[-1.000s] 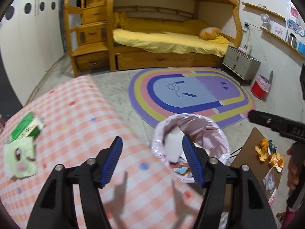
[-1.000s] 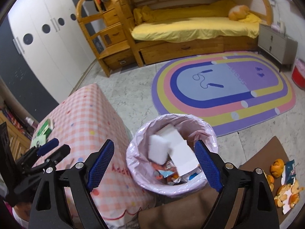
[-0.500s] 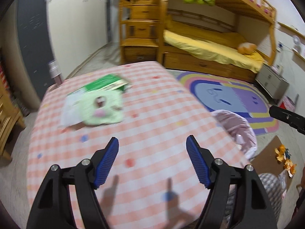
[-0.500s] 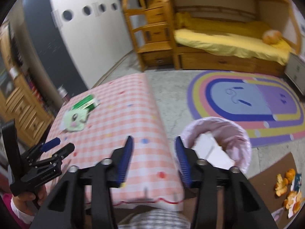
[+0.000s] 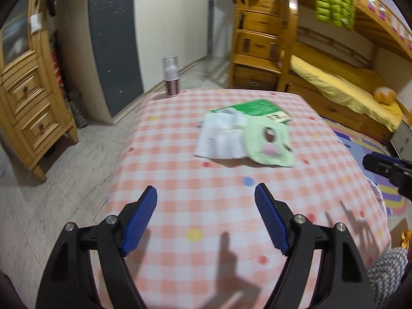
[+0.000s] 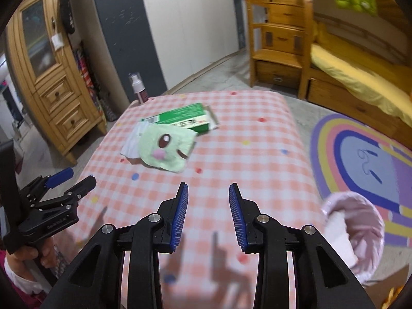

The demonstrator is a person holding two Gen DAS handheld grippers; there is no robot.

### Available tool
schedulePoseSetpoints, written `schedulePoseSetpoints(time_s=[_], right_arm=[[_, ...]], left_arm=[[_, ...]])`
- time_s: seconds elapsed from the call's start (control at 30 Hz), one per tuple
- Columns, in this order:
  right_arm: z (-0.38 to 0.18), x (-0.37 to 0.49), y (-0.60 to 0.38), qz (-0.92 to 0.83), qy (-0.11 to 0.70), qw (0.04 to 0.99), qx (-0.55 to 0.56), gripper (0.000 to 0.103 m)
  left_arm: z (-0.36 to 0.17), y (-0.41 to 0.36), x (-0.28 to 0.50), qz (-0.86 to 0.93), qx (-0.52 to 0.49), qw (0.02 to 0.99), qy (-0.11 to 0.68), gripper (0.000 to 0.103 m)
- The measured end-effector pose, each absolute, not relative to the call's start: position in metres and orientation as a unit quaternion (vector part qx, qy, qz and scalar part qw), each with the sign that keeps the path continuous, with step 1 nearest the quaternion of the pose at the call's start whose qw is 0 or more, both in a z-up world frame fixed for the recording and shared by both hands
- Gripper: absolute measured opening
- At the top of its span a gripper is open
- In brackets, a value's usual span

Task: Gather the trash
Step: 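Move both open tools back over the table, then grasp the pale green face mask with the right tool and lift it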

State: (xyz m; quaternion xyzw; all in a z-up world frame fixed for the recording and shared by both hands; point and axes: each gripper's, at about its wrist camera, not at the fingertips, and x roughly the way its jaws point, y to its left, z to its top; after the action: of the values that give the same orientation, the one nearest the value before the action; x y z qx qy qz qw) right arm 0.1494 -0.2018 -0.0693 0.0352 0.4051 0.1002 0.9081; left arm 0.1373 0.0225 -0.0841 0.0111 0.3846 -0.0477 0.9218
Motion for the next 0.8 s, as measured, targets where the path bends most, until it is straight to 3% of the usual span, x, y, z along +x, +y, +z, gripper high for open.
schedulePoseSetpoints(time_s=[0.4,0.7,0.8], right_arm=[[-0.103,0.236,-0.145,0.150,0.428,0.891,0.012,0.077],[-0.126,0.269,-0.137,0.157,0.458,0.875,0.019,0.078],[-0.124,0.261,-0.136,0.168,0.455,0.875,0.018,0.065]], left_arm=[[-0.096,0.059,0.195,-0.015,-0.001,0.918,0.397,0.079],[-0.099,0.066,0.214,-0.016,-0.009,0.915,0.403,0.079],[-0.099,0.065,0.212,-0.018,-0.009,0.915,0.404,0.079]])
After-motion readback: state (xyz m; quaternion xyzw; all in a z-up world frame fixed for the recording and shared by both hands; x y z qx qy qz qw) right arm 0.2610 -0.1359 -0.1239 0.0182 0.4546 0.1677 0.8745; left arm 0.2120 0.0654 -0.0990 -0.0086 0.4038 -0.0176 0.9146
